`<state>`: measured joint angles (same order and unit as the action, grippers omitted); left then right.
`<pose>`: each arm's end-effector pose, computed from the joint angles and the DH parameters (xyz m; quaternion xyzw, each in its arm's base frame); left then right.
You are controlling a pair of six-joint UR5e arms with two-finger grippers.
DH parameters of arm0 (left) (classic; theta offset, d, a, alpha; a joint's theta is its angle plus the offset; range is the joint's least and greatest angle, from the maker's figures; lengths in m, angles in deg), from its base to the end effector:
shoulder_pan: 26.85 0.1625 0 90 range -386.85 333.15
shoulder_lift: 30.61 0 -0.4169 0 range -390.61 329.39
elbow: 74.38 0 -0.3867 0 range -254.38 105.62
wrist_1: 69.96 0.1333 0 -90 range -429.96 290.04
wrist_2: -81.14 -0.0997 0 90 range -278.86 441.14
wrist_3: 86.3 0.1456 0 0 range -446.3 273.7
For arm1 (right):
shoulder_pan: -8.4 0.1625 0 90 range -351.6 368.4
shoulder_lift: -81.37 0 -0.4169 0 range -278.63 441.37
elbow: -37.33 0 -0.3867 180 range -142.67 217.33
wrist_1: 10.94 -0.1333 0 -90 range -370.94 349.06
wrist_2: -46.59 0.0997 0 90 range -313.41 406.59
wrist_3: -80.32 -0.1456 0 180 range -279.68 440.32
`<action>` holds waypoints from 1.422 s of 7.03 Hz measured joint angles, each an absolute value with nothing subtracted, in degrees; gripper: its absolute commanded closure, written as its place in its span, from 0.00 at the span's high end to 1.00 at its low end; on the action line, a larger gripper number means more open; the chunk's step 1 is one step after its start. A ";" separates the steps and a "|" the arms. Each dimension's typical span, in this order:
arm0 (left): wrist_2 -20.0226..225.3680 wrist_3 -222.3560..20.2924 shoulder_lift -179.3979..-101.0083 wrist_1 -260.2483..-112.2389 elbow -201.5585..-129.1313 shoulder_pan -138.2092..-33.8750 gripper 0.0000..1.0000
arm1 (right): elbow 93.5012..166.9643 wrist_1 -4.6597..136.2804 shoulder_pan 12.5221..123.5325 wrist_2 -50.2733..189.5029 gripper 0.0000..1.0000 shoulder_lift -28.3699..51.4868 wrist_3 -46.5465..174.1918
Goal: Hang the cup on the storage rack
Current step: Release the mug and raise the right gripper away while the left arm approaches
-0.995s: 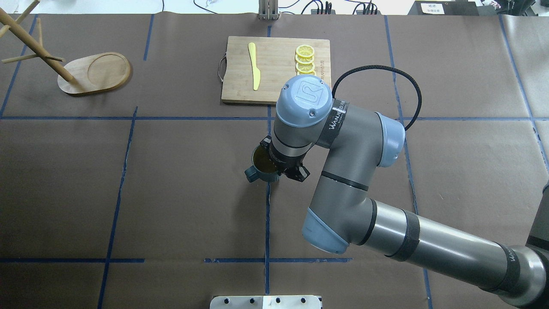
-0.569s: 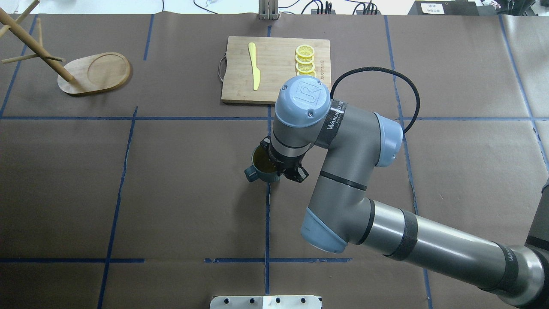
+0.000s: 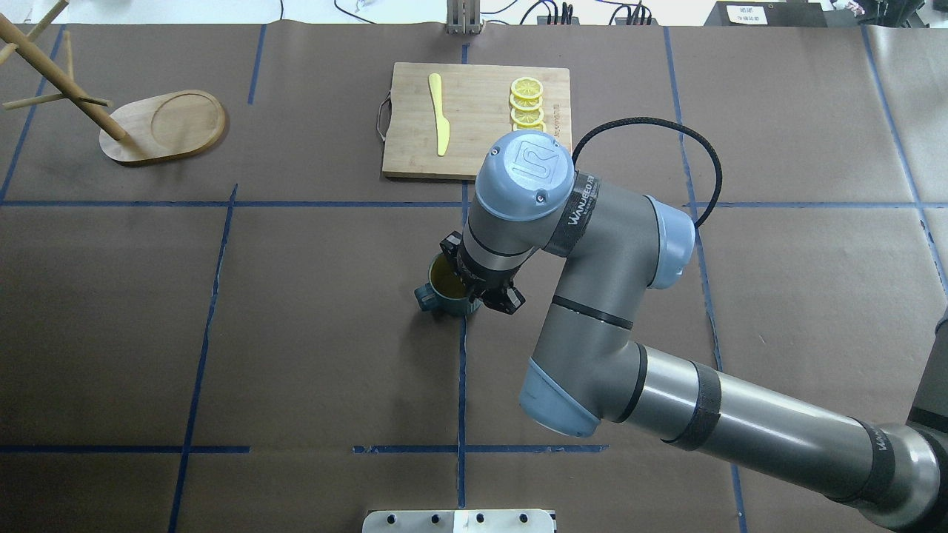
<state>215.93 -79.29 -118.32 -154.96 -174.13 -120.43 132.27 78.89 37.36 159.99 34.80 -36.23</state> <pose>-0.0601 -0.4680 0.6278 0.0549 0.3774 0.0358 0.9237 -0.5844 -0.4096 0.1900 -0.1764 -0.4063 0.3419 0.8288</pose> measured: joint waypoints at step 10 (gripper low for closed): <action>216.42 -86.67 -116.62 -154.51 -193.71 -104.57 1.00 | 143.80 81.10 44.73 160.27 1.00 27.54 -27.73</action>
